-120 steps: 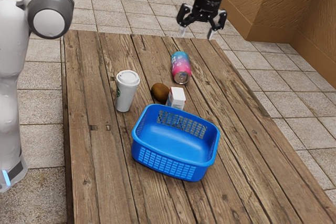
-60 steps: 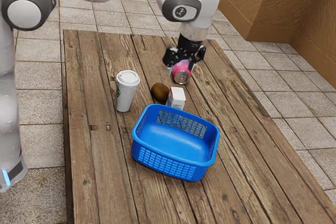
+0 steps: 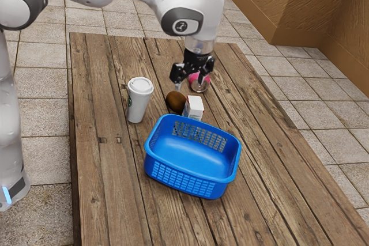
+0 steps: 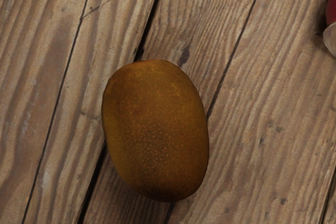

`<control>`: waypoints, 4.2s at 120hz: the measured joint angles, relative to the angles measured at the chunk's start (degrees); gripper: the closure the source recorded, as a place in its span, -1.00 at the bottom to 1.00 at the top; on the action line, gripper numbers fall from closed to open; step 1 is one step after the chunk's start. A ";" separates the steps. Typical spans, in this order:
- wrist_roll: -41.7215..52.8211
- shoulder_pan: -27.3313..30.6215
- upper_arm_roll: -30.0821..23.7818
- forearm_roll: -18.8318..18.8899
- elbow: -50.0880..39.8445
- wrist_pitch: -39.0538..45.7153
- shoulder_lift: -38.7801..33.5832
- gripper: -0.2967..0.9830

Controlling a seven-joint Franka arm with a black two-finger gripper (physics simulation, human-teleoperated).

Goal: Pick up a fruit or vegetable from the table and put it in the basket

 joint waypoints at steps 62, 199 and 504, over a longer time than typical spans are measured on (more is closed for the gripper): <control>-1.34 0.32 1.85 -1.93 -6.49 6.36 -0.56 -0.54; -2.22 1.17 2.99 -2.40 -10.85 12.08 1.65 -0.54; -0.71 0.70 -23.93 -1.69 2.76 -2.70 -6.26 -0.43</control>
